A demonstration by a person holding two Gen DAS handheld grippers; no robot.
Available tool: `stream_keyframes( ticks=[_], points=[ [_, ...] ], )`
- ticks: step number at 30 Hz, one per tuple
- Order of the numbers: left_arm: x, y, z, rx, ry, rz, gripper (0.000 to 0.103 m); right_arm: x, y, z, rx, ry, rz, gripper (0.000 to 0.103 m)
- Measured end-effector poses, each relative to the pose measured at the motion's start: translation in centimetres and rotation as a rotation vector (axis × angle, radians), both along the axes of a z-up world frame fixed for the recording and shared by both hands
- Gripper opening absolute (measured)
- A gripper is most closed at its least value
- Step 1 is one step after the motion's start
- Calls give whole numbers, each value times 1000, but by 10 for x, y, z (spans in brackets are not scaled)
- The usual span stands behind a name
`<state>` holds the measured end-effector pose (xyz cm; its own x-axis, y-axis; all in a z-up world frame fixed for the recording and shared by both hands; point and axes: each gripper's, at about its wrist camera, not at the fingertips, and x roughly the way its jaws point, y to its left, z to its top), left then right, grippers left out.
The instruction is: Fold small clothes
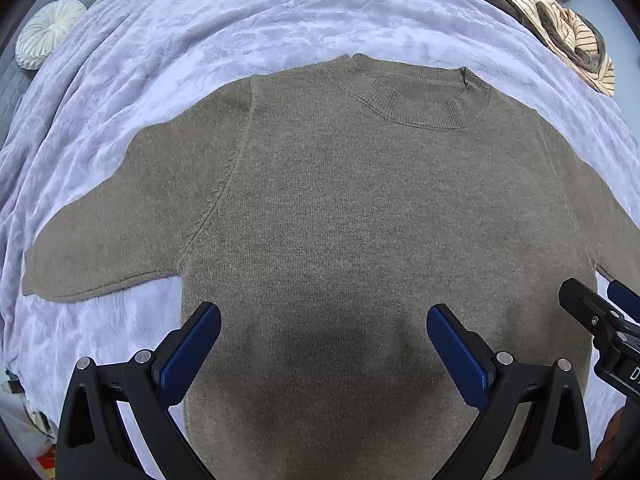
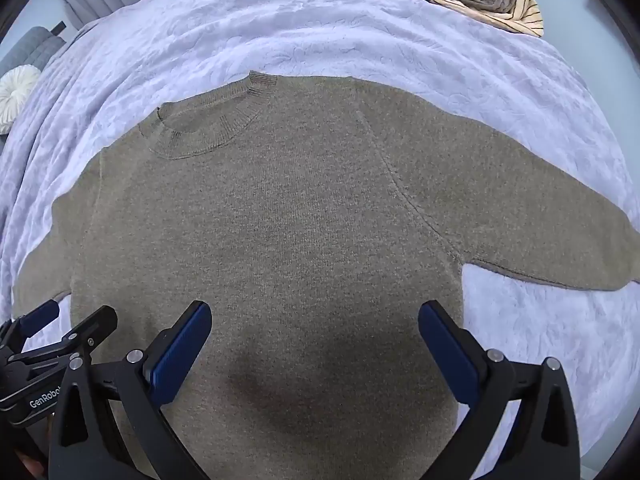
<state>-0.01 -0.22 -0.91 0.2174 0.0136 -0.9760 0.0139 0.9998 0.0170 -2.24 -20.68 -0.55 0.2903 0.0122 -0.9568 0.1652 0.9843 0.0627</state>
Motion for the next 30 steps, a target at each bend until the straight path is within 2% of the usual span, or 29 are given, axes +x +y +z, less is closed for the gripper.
stream_keyframes(
  ticks=[30],
  points=[
    [-2,3,-2,9,9,8,103,-2,4,-1,-11,4,8,103]
  ],
)
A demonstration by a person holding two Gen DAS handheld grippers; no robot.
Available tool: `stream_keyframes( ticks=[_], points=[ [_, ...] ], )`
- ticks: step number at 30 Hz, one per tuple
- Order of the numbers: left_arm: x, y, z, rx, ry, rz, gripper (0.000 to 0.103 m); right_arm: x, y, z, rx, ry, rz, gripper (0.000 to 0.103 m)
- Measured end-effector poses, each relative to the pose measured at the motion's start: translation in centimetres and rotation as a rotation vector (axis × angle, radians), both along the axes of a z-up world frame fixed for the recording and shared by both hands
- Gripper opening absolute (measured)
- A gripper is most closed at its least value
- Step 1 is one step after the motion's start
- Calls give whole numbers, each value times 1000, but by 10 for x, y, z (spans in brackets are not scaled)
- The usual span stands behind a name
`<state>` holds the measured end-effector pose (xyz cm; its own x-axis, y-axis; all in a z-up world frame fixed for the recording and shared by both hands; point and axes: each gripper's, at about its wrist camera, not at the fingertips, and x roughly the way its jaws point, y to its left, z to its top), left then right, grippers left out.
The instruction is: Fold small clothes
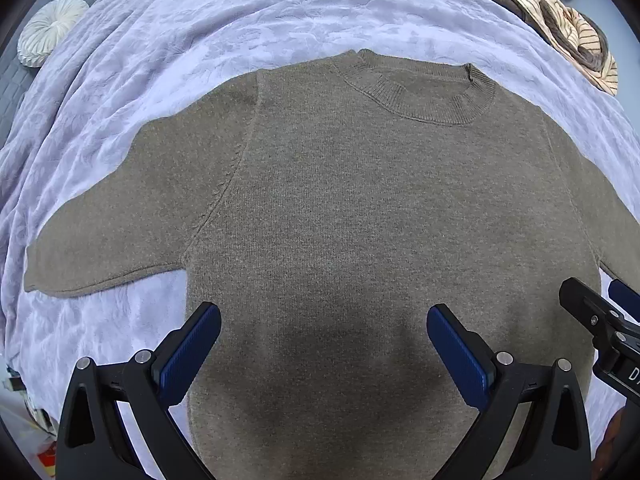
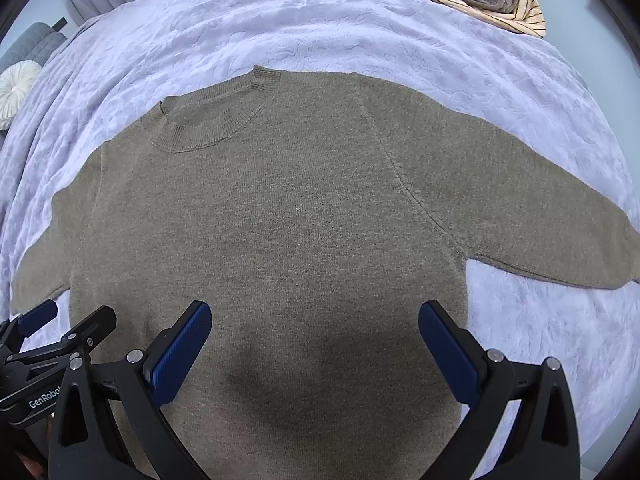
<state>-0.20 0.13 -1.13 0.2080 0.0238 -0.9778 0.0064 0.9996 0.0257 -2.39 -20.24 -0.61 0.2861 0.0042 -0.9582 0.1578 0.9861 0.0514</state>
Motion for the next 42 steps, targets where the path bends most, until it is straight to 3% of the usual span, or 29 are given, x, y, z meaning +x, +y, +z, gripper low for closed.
stream_keyframes(
  ticks=[42],
  points=[
    [2,6,-8,-1,27,6,103,2,6,-6,-6,13,6,103]
  ],
)
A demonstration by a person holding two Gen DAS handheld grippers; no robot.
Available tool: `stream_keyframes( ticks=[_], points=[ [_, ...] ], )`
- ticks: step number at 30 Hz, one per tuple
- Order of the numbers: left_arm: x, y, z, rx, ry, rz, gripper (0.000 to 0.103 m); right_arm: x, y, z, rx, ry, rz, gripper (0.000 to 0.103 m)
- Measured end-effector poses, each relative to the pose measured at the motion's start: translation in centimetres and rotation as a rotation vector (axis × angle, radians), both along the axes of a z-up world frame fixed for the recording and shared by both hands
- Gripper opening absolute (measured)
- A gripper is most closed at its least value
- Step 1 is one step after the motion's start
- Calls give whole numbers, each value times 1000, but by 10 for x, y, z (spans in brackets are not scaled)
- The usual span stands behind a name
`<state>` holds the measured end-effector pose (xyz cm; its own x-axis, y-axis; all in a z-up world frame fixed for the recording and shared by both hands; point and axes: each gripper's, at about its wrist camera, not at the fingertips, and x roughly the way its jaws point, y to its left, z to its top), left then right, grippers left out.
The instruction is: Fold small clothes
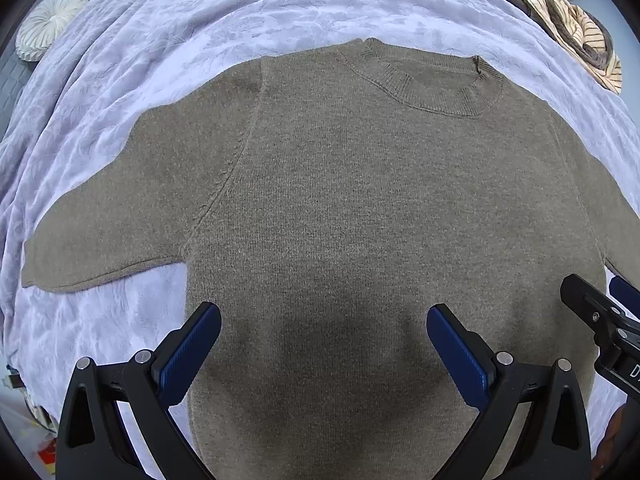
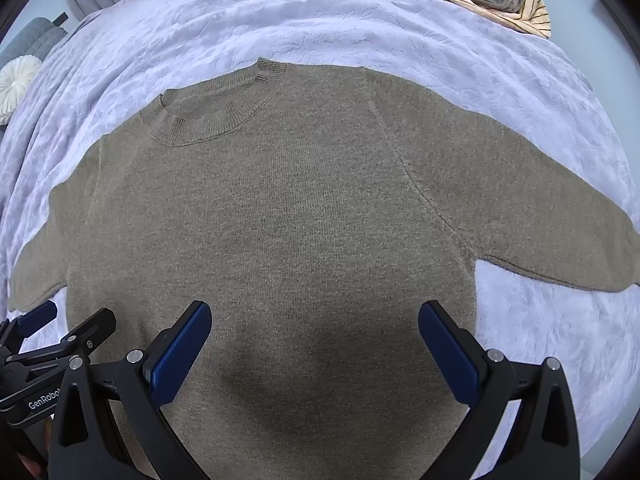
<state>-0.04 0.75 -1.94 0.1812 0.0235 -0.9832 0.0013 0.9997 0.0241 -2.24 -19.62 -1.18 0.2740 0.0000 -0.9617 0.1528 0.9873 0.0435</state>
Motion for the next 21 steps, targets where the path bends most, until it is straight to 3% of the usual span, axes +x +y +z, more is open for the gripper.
stream_keyframes(
  ticks=[21],
  points=[
    [-1,0,-1,1,-3,-1,103,-2,2,-2,2,5,-2,103]
  ],
)
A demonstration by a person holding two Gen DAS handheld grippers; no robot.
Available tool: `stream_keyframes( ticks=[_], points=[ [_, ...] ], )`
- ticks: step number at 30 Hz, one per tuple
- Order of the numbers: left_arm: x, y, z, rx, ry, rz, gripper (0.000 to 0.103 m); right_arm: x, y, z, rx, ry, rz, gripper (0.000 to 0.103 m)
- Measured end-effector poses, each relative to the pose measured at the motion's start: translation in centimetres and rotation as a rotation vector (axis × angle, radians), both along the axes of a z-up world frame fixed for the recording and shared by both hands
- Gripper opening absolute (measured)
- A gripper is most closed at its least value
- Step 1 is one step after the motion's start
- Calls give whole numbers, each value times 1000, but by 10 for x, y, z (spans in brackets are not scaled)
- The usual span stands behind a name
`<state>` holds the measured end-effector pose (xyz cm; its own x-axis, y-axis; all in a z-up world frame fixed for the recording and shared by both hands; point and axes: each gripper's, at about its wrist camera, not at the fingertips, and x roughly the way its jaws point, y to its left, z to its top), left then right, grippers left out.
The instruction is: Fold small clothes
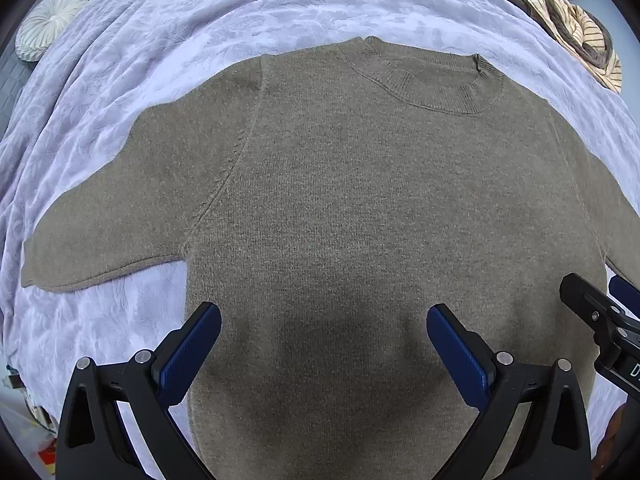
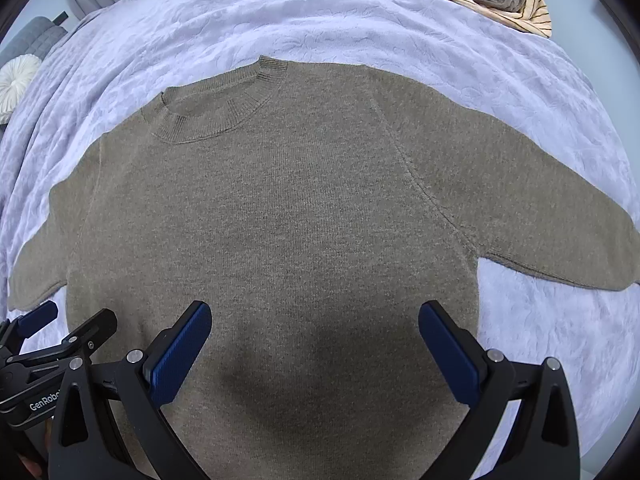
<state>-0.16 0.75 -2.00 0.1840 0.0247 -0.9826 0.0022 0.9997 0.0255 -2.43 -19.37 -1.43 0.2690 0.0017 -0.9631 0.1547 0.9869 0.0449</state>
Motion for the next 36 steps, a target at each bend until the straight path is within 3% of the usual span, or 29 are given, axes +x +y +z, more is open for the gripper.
stream_keyframes(
  ticks=[24,30,36],
  points=[
    [-8,0,-1,-33,4,-8,103,1,-1,-2,17,23,-12,103],
    [-11,3,4,-48,-6,-17,103,-4,-3,4,146,-28,-27,103],
    [-15,15,13,-91,-30,-8,103,-5,0,7,212,-64,-39,103]
  ],
)
